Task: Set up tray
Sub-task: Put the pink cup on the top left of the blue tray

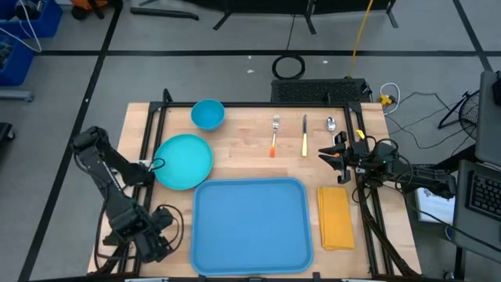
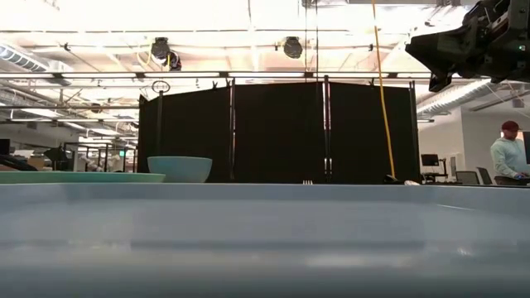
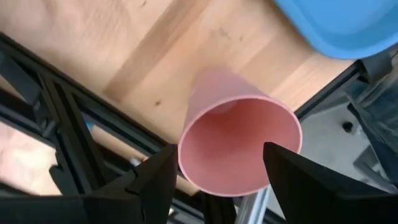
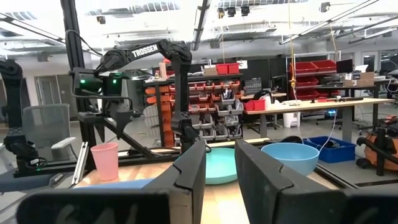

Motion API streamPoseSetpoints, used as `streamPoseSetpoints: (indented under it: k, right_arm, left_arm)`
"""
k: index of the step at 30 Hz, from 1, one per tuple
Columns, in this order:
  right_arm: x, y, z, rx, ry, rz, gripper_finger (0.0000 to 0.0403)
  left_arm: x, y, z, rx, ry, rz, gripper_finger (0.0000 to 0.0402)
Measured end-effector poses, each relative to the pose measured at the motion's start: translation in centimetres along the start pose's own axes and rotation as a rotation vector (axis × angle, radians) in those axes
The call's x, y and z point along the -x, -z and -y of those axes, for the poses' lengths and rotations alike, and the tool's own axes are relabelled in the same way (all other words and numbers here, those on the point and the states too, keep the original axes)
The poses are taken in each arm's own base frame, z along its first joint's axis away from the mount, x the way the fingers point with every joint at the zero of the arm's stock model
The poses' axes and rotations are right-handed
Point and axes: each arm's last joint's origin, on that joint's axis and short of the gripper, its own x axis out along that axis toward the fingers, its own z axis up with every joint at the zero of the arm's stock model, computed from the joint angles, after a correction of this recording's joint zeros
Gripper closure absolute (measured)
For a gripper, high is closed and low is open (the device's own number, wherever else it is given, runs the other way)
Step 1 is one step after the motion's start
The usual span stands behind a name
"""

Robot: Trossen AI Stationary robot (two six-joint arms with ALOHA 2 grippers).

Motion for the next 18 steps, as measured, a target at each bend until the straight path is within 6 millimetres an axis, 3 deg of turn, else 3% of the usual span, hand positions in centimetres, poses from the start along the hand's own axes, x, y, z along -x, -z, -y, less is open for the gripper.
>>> streamPoseSetpoints:
  k: [6, 18]
  right_arm:
    - [0.0, 0.0, 0.0, 0.0, 0.0, 0.0, 0.0325]
    - [0.0, -0.1, 0.0, -0.05, -0.002, 0.015, 0.0325]
  left_arm:
    - [-0.4, 0.3, -0.5, -0.042, -0.03, 0.049, 0.016]
    - [-3.3, -0.3, -1.9, -0.064, -0.116, 0.051, 0.016]
